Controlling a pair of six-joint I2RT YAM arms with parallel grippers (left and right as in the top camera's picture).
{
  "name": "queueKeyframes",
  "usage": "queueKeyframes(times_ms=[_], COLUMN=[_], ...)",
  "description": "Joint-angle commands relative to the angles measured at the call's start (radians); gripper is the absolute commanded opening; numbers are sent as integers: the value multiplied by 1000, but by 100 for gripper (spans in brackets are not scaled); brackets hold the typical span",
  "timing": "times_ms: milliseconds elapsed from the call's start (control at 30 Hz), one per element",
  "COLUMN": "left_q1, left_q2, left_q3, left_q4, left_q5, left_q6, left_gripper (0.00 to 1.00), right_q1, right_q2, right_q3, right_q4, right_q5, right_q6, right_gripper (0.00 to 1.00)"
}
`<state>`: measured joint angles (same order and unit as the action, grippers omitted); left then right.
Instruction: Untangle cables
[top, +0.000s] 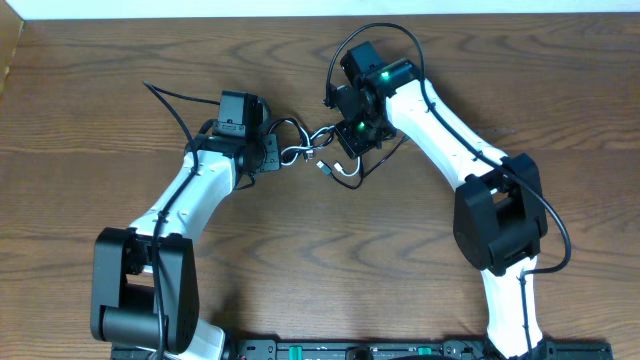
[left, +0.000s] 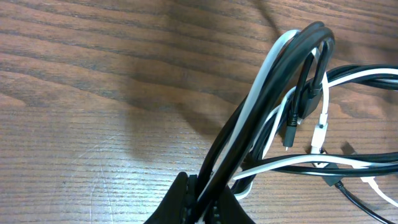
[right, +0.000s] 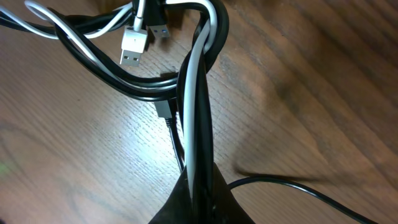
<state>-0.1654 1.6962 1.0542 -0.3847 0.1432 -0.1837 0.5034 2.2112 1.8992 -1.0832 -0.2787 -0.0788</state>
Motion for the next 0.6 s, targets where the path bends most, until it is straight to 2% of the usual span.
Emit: queueKeyframes(times_ms=[0, 167, 200, 567], left_q1=[8, 7, 7, 6], left_q2=[3, 3, 4, 20], left_q3=[6, 6, 6, 4], left_q4=[-2, 2, 3, 28], left_q5=[-13, -12, 3, 6], left_q6=[2, 1, 2, -8], left_gripper=[11, 17, 24, 39], right_q1=[2, 18, 24, 35], right_q2=[3, 3, 3, 4], right_q3=[15, 15, 15, 15], right_q4=[-1, -1, -1, -2], right_q5=[-52, -69, -69, -69], right_q6=[18, 18, 18, 18], right_gripper=[1, 1, 1, 1])
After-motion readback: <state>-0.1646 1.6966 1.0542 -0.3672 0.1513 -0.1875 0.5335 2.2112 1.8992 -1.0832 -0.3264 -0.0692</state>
